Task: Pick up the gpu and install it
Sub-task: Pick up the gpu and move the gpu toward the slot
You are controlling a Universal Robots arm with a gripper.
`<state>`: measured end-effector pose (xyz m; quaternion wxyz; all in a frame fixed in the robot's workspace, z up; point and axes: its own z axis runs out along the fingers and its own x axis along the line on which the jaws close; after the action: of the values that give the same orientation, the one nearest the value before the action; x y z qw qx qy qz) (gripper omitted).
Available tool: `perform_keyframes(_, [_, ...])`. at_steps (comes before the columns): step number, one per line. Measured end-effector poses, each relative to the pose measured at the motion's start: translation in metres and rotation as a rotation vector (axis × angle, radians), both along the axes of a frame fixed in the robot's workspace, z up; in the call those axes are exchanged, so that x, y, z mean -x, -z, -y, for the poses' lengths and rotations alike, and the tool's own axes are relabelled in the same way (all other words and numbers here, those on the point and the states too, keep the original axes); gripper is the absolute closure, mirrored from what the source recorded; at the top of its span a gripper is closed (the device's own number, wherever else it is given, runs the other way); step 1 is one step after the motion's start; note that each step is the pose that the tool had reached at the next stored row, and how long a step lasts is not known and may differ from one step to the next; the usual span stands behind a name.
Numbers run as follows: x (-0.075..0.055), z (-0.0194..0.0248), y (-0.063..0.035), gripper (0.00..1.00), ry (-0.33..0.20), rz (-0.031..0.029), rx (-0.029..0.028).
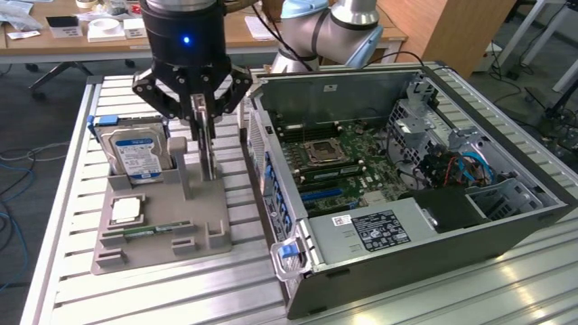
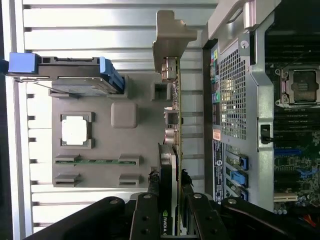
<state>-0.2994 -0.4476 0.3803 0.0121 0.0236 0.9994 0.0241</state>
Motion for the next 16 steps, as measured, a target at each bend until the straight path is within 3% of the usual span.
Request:
perform_keyframes(8, [0.000, 0.0000, -0.0219, 0.73, 0.000, 0.0000, -0.0001])
perform_keyframes(16, [0.000, 0.0000, -0.0359, 0.73, 0.000, 0.0001, -0.0001])
